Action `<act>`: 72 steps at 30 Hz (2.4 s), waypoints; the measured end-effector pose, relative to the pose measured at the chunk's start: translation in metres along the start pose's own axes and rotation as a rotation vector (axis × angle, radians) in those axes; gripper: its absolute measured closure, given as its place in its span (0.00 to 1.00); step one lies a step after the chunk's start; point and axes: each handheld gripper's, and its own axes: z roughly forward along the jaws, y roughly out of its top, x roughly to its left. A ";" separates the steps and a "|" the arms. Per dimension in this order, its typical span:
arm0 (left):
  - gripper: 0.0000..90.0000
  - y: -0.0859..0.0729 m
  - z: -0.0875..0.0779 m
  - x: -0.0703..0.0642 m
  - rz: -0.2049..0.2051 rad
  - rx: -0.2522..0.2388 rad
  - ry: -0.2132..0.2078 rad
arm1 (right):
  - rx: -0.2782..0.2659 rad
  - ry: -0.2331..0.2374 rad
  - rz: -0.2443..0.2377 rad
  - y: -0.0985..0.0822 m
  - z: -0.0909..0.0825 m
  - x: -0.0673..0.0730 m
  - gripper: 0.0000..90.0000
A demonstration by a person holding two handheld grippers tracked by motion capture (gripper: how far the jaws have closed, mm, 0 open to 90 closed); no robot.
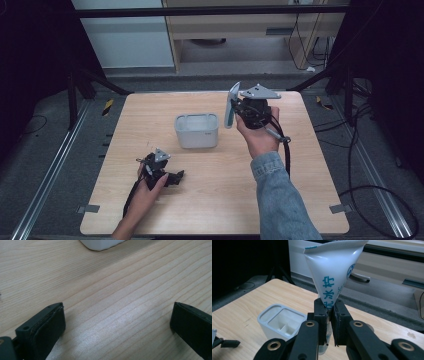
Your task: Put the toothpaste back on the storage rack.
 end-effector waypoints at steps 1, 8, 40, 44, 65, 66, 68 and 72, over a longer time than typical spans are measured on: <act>0.00 0.000 0.000 0.000 0.000 0.000 0.000 | -0.003 -0.005 -0.002 0.002 0.000 0.001 0.93; 0.00 0.001 0.001 0.000 0.000 0.000 0.001 | -0.016 -0.032 -0.009 0.016 -0.002 0.006 0.93; 0.00 0.001 0.001 0.000 0.001 0.003 0.001 | -0.069 0.002 -0.038 0.059 0.028 0.033 0.93; 0.00 0.001 0.001 0.000 0.001 0.002 0.001 | -0.064 0.017 -0.042 0.059 0.033 0.038 0.93; 0.00 0.001 0.001 0.001 0.002 0.003 0.001 | -0.047 0.055 -0.067 0.052 0.048 0.056 0.93; 0.00 0.001 0.001 0.001 0.002 0.003 0.000 | -0.044 0.056 -0.068 0.051 0.049 0.056 0.93; 0.00 0.001 0.001 0.001 0.002 0.003 0.001 | -0.041 0.059 -0.067 0.051 0.050 0.058 0.93; 0.00 0.001 0.001 0.001 0.002 0.003 0.000 | -0.042 0.062 -0.068 0.051 0.052 0.059 0.92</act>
